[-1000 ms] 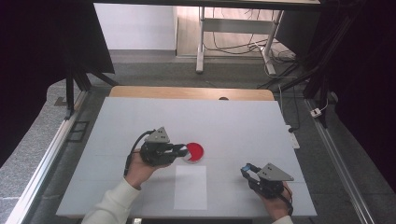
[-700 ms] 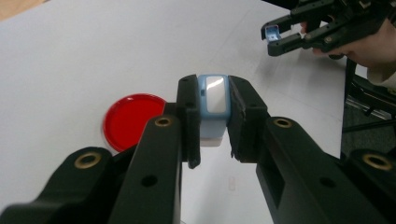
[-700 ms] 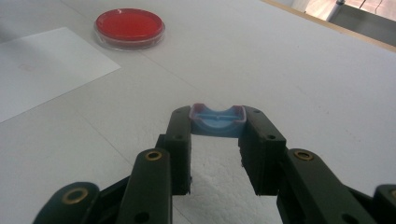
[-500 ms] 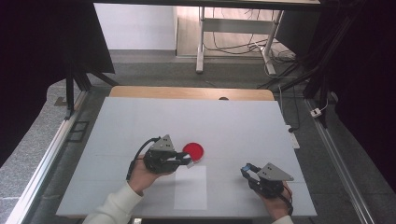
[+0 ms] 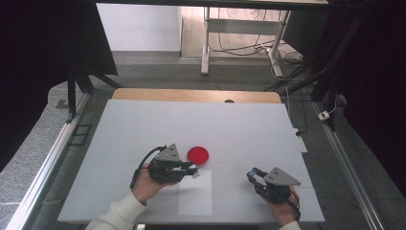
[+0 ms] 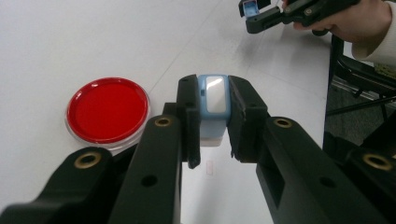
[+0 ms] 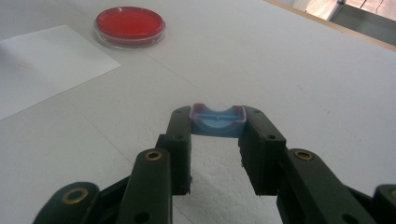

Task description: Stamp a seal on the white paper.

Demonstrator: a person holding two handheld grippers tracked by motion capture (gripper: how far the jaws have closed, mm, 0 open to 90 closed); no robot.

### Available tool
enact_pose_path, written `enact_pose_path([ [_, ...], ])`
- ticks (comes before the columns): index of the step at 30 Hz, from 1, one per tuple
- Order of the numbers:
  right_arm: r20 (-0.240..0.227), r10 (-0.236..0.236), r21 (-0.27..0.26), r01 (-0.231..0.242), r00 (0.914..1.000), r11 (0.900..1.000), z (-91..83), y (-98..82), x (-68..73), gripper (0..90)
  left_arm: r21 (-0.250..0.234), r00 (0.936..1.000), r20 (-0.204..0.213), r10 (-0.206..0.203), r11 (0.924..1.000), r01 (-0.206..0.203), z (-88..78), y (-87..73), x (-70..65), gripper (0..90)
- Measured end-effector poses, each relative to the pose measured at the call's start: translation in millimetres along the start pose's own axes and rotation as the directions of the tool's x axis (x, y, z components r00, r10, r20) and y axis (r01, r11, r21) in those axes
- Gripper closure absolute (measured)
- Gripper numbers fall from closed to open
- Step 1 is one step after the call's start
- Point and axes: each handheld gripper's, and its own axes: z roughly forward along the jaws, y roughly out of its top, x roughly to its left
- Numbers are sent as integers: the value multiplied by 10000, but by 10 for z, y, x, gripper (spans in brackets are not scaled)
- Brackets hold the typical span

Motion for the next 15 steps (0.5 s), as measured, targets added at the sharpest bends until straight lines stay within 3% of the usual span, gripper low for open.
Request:
enact_pose_path([
  [15,-19,-31,-13,31,10000,10000,4,4,9,647,338,9998,169,59,9994,-65,95,-103,-36,757],
])
